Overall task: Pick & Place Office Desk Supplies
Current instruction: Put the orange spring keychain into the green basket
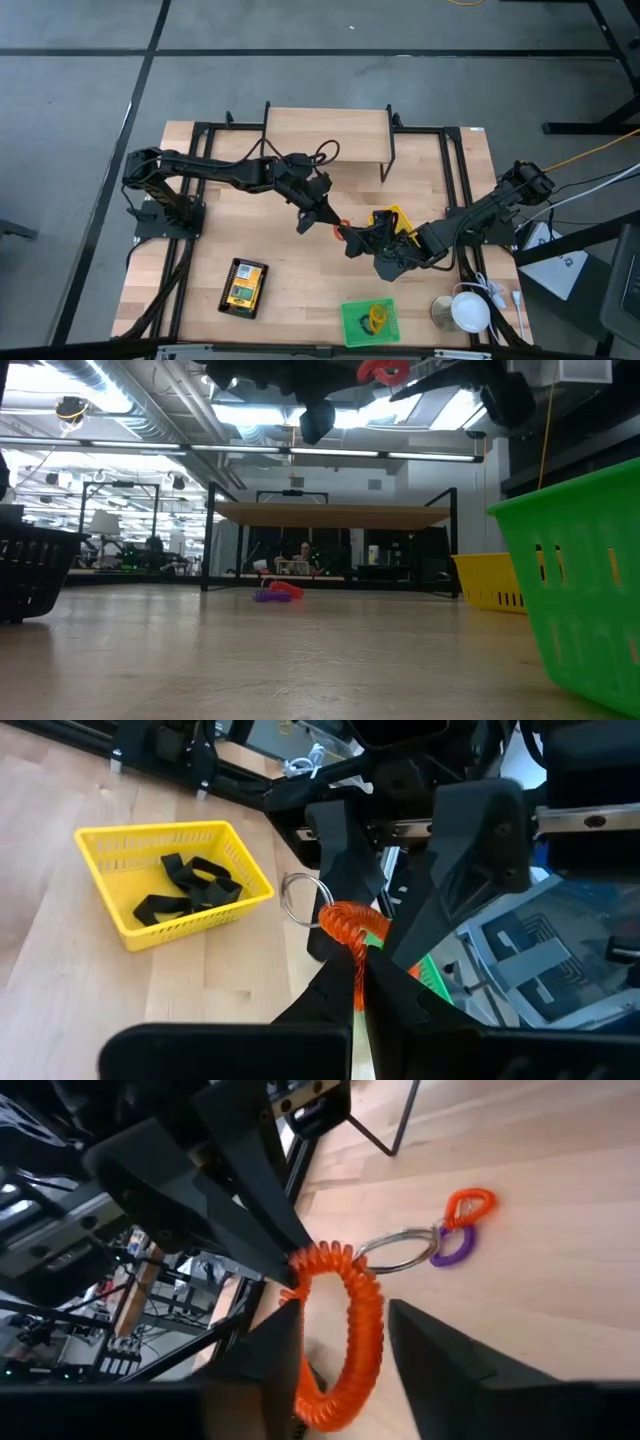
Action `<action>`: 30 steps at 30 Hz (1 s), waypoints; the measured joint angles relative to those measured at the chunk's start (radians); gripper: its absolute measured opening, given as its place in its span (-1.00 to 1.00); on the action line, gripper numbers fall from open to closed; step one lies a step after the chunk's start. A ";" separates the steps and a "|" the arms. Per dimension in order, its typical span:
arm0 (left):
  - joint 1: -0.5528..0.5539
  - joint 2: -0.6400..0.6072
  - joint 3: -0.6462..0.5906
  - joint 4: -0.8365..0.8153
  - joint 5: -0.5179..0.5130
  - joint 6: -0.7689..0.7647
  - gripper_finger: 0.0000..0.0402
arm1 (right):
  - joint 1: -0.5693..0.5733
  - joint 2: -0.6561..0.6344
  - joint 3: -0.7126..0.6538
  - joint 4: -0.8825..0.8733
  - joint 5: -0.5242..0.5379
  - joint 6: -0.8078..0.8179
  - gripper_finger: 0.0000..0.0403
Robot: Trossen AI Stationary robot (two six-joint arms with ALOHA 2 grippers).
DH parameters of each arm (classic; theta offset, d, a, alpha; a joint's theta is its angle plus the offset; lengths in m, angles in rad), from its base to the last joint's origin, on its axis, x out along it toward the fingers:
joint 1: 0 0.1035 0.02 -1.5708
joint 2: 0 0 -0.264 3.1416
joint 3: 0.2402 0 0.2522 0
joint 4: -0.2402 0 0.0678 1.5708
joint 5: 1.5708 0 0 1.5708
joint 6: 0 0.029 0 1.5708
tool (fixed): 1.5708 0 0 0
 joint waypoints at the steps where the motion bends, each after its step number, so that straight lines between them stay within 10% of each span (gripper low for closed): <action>1: 0.000 0.000 0.000 -0.001 0.000 0.000 -0.97 | -0.006 0.000 0.000 0.002 -0.013 -0.005 -0.25; 9: 0.016 0.000 0.000 -0.042 -0.001 0.038 -0.97 | -0.018 0.000 0.000 0.007 -0.058 -0.027 -0.90; 30: 0.160 0.000 0.000 -0.096 0.183 0.128 -0.01 | -0.028 0.001 0.000 0.006 -0.132 -0.047 -0.93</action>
